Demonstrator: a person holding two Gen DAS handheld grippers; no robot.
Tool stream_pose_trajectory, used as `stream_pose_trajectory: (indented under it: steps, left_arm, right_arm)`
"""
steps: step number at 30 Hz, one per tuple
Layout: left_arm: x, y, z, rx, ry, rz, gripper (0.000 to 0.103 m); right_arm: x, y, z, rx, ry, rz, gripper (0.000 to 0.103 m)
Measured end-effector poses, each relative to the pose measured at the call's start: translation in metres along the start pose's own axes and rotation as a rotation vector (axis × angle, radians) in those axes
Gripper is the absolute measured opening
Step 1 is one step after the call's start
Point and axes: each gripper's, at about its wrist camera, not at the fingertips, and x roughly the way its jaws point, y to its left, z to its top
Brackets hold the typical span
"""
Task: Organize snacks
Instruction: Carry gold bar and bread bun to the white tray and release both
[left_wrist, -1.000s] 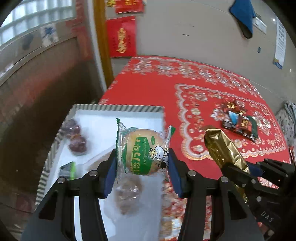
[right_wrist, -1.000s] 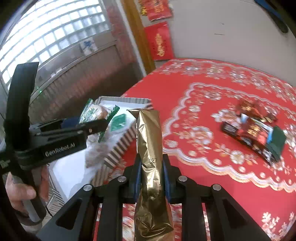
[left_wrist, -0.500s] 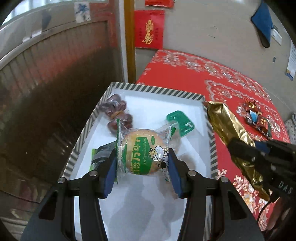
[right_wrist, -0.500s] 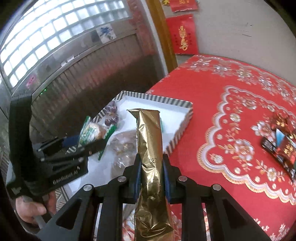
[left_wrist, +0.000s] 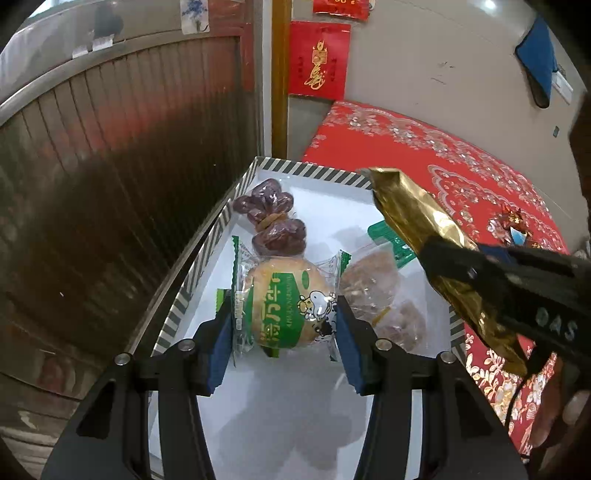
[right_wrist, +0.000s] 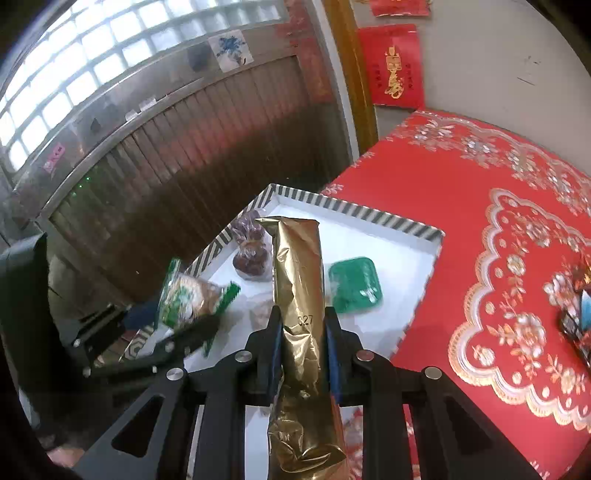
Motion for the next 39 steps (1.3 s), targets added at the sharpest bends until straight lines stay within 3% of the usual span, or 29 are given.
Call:
stream_pose_trajectory:
  steps: [18,26,31,34,39]
  left_arm:
    - [0.013,0.004,-0.005,0.010,0.032,-0.019,0.049]
    - [0.014,0.002,-0.007,0.013,0.029,-0.002,0.051]
    - [0.016,0.002,-0.006,0.005,0.041,0.006,0.056]
    - [0.017,0.003,-0.006,-0.002,0.049,0.002,0.069]
    - [0.006,0.005,-0.003,-0.021,0.020,0.002,0.071]
  right_arm:
    - [0.074,0.000,0.035,0.031,0.081,-0.062,0.021]
    - [0.086,0.000,0.034,0.022,0.107,-0.076,0.026]
    - [0.076,-0.002,0.033,0.067,0.093,-0.007,0.051]
    - [0.065,0.000,0.034,0.068,0.072,0.007,0.051]
    - [0.033,-0.003,0.030,0.073,0.014,0.026,0.056]
